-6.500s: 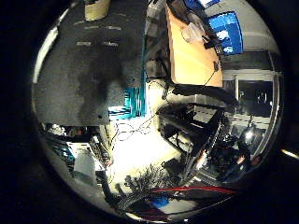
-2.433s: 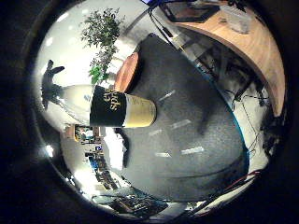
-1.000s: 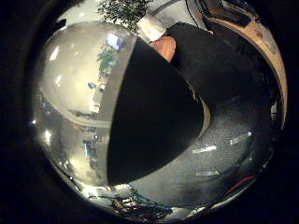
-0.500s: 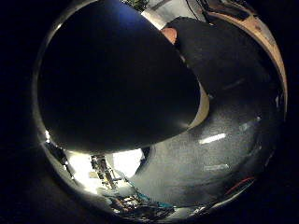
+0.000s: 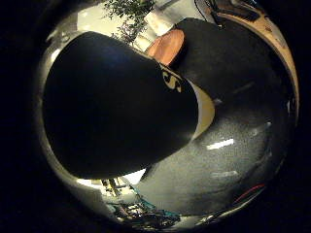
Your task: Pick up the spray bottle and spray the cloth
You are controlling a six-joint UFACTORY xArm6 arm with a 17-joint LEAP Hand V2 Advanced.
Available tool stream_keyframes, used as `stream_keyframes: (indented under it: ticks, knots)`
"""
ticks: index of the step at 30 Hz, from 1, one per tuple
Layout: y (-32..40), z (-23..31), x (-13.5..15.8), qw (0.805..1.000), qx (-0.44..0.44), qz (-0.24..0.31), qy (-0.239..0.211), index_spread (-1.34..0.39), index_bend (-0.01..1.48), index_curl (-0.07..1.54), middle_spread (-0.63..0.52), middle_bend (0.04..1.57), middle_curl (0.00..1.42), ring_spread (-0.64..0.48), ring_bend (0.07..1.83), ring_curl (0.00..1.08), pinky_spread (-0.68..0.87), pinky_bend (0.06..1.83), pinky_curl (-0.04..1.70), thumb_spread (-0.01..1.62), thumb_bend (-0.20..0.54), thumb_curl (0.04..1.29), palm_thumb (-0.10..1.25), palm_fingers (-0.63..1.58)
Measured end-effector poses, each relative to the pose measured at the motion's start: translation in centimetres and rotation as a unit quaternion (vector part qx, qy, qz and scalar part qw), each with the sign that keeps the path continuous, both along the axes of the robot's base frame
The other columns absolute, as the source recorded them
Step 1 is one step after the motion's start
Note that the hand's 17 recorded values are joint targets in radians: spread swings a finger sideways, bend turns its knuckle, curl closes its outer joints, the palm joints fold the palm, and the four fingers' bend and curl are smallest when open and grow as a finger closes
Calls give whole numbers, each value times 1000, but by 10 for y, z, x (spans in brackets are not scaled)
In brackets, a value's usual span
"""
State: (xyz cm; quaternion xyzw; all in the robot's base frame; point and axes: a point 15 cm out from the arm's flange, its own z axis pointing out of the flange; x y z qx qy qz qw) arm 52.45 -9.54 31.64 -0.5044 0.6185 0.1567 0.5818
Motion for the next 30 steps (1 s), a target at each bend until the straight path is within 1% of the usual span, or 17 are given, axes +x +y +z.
stream_keyframes:
  ticks: [1, 2, 3, 6, 11, 15, 22, 30]
  knots:
    - [0, -1, 0, 1000, 2, -1, 0, -404, 402, 603, -275, 765, 756, -252, 1111, 543, -415, 962, 367, 1127, -13, 345, 751, 754]
    - [2, -5, -2, 1000, 5, -1, 4, -412, 410, 620, -280, 782, 772, -255, 1122, 552, -422, 977, 377, 1123, -13, 348, 759, 757]
    - [4, -8, -5, 1000, 9, -1, 8, -435, 452, 674, -292, 816, 811, -261, 1159, 578, -438, 1022, 409, 1122, -15, 354, 767, 774]
    - [4, -7, -6, 1000, 10, -4, 3, -485, 534, 805, -320, 879, 899, -273, 1238, 638, -439, 1127, 495, 1111, -14, 378, 798, 736]
    - [3, -4, -5, 1000, 12, -7, -2, -532, 625, 986, -362, 970, 1022, -284, 1375, 724, -394, 1281, 645, 1091, -16, 407, 830, 662]
    - [3, 0, -5, 1000, 11, -7, -5, -556, 734, 1114, -384, 1053, 1120, -287, 1462, 786, -341, 1386, 774, 1086, -14, 432, 867, 605]
    - [3, 15, -3, 1000, 12, -14, -21, -555, 869, 1213, -401, 1146, 1203, -295, 1544, 850, -287, 1443, 932, 1080, -15, 465, 904, 534]
    - [3, 19, -4, 1000, 11, -15, -24, -529, 956, 1233, -401, 1199, 1225, -287, 1584, 884, -260, 1425, 1055, 1083, -15, 484, 921, 497]
